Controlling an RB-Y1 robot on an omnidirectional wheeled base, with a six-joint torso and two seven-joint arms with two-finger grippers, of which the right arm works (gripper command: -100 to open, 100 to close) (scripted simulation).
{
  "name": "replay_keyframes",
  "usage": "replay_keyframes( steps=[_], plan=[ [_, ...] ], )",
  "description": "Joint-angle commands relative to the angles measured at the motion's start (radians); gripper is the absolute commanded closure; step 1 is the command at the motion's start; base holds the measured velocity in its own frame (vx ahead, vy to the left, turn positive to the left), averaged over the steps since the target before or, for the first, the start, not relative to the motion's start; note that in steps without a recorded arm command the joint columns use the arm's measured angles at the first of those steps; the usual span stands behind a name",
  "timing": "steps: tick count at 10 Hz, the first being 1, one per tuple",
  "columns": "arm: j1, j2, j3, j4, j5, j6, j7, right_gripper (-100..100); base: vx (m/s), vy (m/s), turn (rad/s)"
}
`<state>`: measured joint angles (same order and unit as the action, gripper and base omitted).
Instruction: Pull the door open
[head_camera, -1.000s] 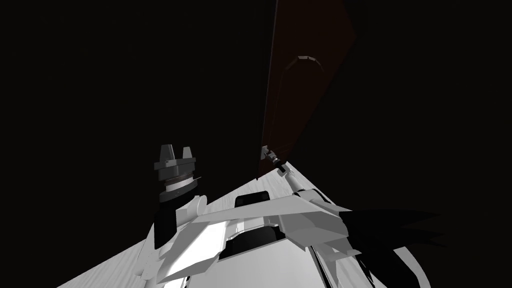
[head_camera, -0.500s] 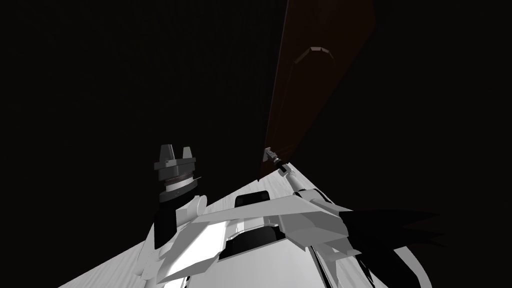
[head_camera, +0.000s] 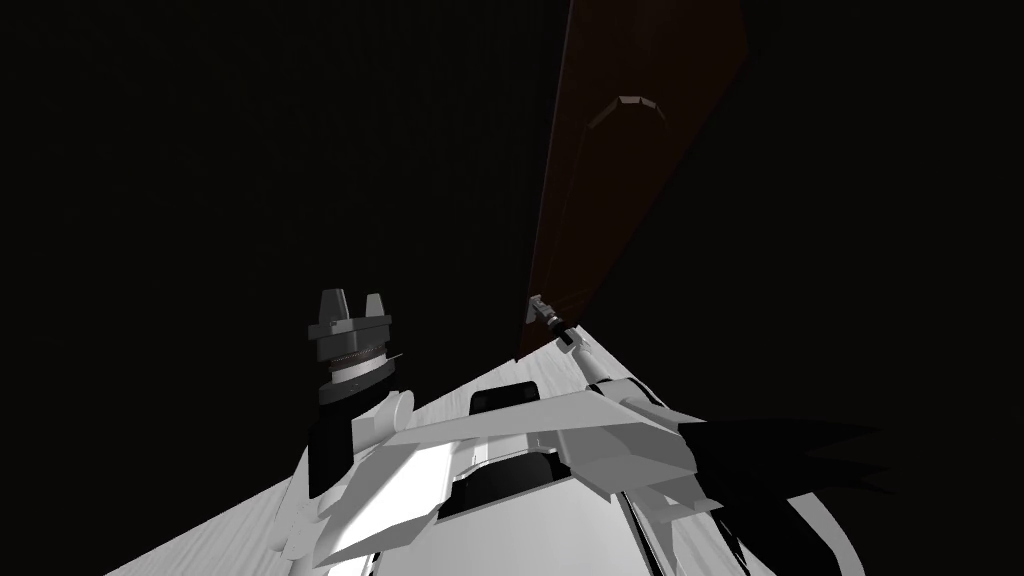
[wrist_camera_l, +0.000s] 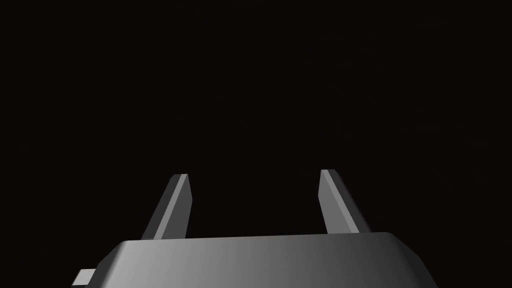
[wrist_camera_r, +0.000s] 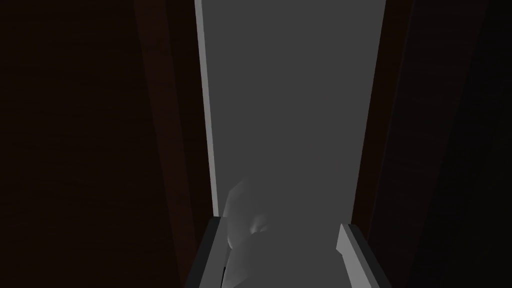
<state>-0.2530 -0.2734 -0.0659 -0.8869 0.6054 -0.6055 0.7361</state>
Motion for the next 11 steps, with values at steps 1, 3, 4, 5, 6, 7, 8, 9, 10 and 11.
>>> replay_keyframes(
  steps=[1, 3, 4, 5, 6, 7, 8, 9, 10, 11],
  plan=[
    [-0.004, 0.002, 0.003, 0.004, -0.030, 0.001, -0.047, 100, -0.090, -0.107, 0.176],
    [-0.006, 0.003, 0.005, 0.005, -0.056, 0.003, -0.085, 100, -0.087, -0.098, 0.131],
    [-0.007, 0.004, 0.007, 0.006, -0.071, 0.004, -0.108, 100, -0.061, -0.060, 0.103],
    [-0.008, 0.004, 0.008, 0.007, -0.090, 0.006, -0.136, 100, -0.077, -0.065, 0.117],
    [-0.010, 0.005, 0.010, 0.008, -0.108, 0.007, -0.165, 100, -0.085, -0.088, 0.135],
    [-0.011, 0.006, 0.012, 0.009, -0.127, 0.009, -0.192, 100, -0.088, -0.081, 0.120],
    [-0.013, 0.006, 0.014, 0.011, -0.147, 0.011, -0.220, 100, -0.093, -0.062, 0.134],
    [-0.014, 0.007, 0.016, 0.012, -0.171, 0.013, -0.247, 100, -0.083, -0.065, 0.133],
    [-0.014, 0.007, 0.016, 0.012, -0.171, 0.013, -0.259, 100, -0.049, -0.058, 0.046],
    [-0.016, 0.008, 0.018, 0.013, -0.194, 0.015, -0.293, 100, -0.041, -0.045, 0.088]
  ],
)
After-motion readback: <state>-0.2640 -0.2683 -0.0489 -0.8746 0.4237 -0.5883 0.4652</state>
